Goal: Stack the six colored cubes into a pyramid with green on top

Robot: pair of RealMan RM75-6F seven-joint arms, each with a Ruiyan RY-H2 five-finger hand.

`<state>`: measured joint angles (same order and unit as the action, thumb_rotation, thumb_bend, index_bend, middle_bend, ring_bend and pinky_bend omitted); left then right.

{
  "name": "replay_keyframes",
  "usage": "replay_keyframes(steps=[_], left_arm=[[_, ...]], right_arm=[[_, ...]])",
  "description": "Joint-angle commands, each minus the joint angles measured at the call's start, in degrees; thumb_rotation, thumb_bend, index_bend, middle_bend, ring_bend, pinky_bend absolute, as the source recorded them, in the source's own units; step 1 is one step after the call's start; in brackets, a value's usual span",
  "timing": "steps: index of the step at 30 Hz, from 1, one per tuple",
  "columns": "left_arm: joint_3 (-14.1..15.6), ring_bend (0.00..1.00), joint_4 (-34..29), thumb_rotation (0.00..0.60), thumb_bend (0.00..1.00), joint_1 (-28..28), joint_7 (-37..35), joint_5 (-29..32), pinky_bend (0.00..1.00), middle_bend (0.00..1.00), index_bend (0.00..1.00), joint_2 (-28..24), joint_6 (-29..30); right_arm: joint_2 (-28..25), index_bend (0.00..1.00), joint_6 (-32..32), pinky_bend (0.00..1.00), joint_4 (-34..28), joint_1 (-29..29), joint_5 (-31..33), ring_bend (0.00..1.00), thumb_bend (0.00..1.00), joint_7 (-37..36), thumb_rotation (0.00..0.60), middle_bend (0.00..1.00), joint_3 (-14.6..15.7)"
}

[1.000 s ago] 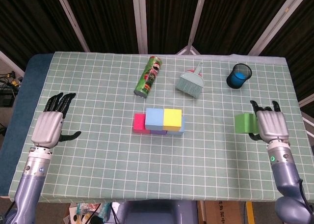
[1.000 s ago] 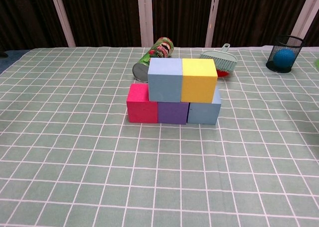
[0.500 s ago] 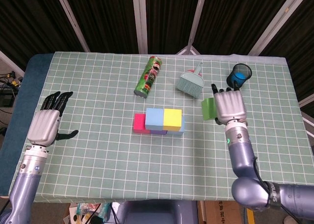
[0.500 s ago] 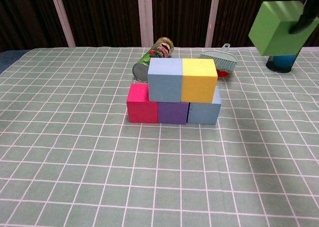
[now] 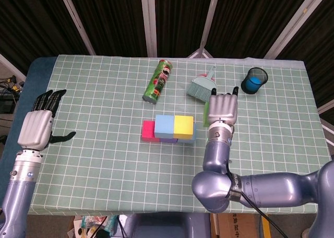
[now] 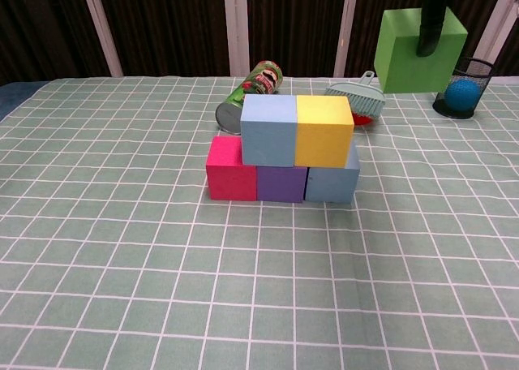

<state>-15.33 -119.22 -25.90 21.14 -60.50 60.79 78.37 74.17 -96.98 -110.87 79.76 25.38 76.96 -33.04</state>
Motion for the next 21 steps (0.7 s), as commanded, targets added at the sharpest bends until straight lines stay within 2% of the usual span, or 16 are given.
replay_keyframes(steps=[1,15,21], left_arm=[[-0.2,0.02,-0.1,0.600,0.12,0.0,-0.3,0.1,0.05,0.07,0.00,-0.3,-0.1],[-0.4,0.02,-0.2,0.600,0.12,0.0,-0.9,0.5,0.05,0.07,0.00,-0.7,0.1],[-0.6,0.02,0.1,0.600,0.12,-0.1,-1.4,0.8,0.05,0.07,0.00,-0.8,0.0]], right_arm=[[1.4,0.11,-1.3,0.01,1.3,0.4,1.8,0.28,0.26,-1.0,0.600,0.48,-2.1],[3.9,0.11,-1.0,0.01,2.2,0.3,3.6,0.28,0.25,-1.5,0.600,0.48,-6.8],[4.1,0.11,4.6,0.01,0.4,-1.9,1.3,0.28,0.26,-3.6,0.600,0.48,-8.1]])
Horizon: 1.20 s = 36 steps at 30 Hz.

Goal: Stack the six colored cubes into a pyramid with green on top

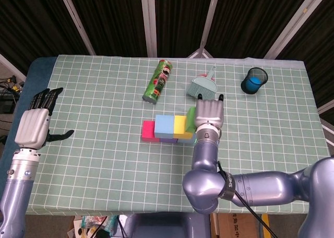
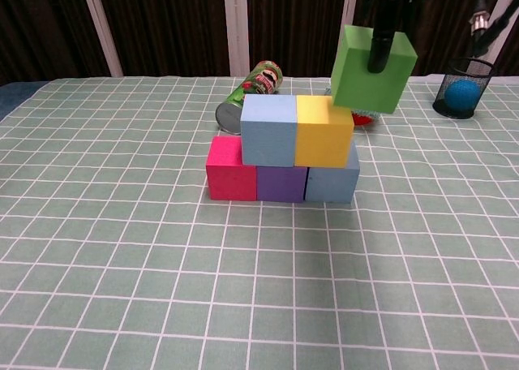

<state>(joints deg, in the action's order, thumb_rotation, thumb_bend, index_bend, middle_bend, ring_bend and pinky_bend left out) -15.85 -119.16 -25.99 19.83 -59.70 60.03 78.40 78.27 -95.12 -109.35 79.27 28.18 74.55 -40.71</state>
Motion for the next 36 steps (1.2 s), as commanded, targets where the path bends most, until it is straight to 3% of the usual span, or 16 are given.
replay_keyframes(steps=[1,17,36], left_arm=[[0.0,0.02,0.1,0.600,0.12,0.0,-0.1,0.1,0.05,0.07,0.00,0.0,0.0],[0.0,0.02,0.3,0.600,0.12,-0.2,-0.3,0.3,0.05,0.07,0.00,0.1,0.0],[0.0,0.02,0.8,0.600,0.12,-0.5,-0.4,1.2,0.05,0.07,0.00,0.0,-0.4]], right_arm=[[-0.1,0.11,3.4,0.01,-1.4,-1.7,-1.8,0.28,0.26,-1.4,0.600,0.48,-0.4],[0.6,0.11,6.7,0.01,-0.7,-0.8,-3.8,0.28,0.26,-2.1,0.600,0.48,-0.5],[3.3,0.11,7.4,0.01,3.0,1.2,-5.6,0.28,0.26,-2.2,0.600,0.48,1.9]])
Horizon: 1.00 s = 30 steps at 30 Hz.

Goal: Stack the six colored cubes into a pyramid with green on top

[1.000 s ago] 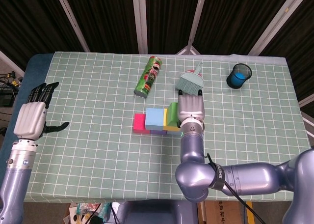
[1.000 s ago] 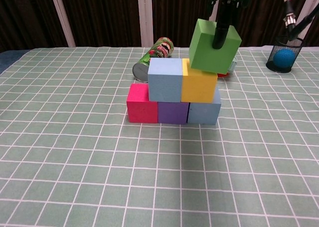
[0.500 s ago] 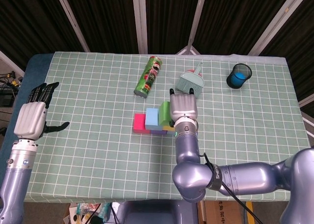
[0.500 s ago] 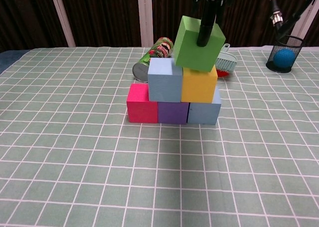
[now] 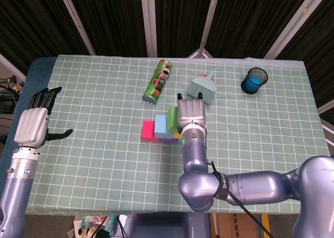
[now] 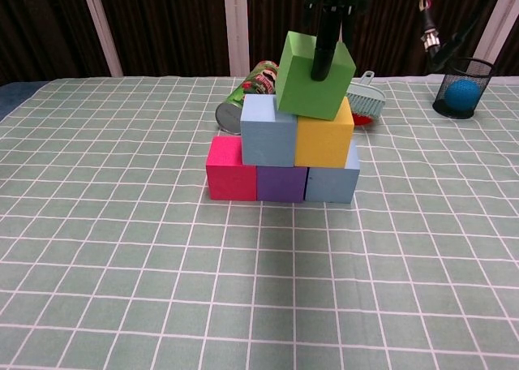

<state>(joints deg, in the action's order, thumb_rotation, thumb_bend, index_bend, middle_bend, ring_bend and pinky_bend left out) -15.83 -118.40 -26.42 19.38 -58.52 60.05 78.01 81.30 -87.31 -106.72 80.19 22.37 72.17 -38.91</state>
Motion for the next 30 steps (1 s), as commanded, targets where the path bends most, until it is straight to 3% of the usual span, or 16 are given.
replay_keyframes(steps=[1,30], left_arm=[[0.0,0.02,0.0,0.600,0.12,-0.1,0.0,0.1,0.05,0.07,0.00,0.0,0.0],[0.0,0.02,0.4,0.600,0.12,-0.2,-0.5,0.7,0.05,0.07,0.00,-0.1,-0.2]], right_arm=[[0.5,0.11,-0.9,0.01,0.7,0.5,0.5,0.28,0.26,0.3,0.600,0.48,0.1],[4.7,0.11,-5.5,0.01,3.8,2.7,0.3,0.28,0.26,1.9,0.600,0.49,-0.8]])
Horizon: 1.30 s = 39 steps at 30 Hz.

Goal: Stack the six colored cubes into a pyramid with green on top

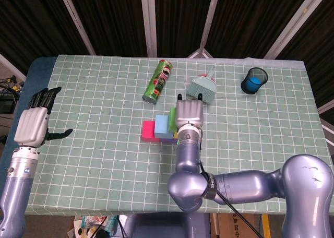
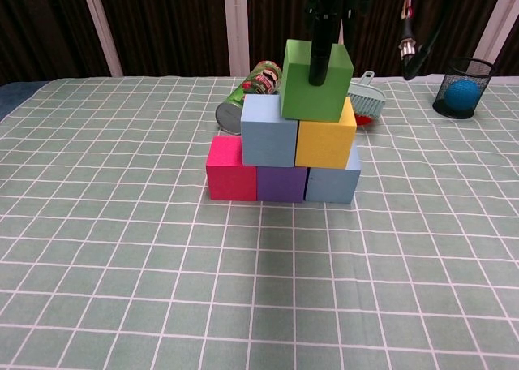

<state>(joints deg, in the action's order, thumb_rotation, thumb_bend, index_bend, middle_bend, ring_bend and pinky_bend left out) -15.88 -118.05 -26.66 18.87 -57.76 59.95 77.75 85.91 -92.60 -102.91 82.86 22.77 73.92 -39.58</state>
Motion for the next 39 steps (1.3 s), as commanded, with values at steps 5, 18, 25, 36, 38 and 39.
replay_keyframes(steps=[5,18,25,36,38,39], left_arm=[[0.0,0.02,0.0,0.600,0.12,0.0,0.0,0.0,0.05,0.07,0.00,0.0,0.0],[-0.1,0.02,-0.3,0.600,0.12,0.0,-0.4,0.3,0.05,0.07,0.00,-0.2,0.0],[-0.2,0.02,-0.3,0.600,0.12,-0.1,-0.7,0.6,0.05,0.07,0.00,-0.4,-0.2],[-0.2,0.02,-0.3,0.600,0.12,-0.1,-0.8,1.0,0.05,0.07,0.00,-0.5,-0.3],[-0.2,0.02,-0.3,0.600,0.12,-0.2,-0.7,1.0,0.05,0.07,0.00,-0.5,-0.3],[-0.2,0.02,-0.3,0.600,0.12,-0.2,-0.7,1.0,0.05,0.07,0.00,-0.4,-0.3]], right_arm=[[0.4,0.11,-1.0,0.01,-0.2,0.4,-0.5,0.29,0.26,0.4,0.600,0.49,-0.5],[1.6,0.11,-3.8,0.01,-0.2,1.0,-0.8,0.29,0.26,1.4,0.600,0.49,-1.1],[2.8,0.11,-4.7,0.01,0.4,1.5,-0.9,0.29,0.26,1.9,0.600,0.49,-1.4],[3.6,0.11,-5.2,0.01,0.8,1.2,-1.6,0.29,0.26,2.6,0.600,0.49,-1.9],[3.7,0.11,-5.2,0.01,0.8,1.1,-1.7,0.29,0.26,2.7,0.600,0.49,-1.9],[3.7,0.11,-5.3,0.01,0.9,1.1,-1.8,0.29,0.26,2.8,0.600,0.49,-1.9]])
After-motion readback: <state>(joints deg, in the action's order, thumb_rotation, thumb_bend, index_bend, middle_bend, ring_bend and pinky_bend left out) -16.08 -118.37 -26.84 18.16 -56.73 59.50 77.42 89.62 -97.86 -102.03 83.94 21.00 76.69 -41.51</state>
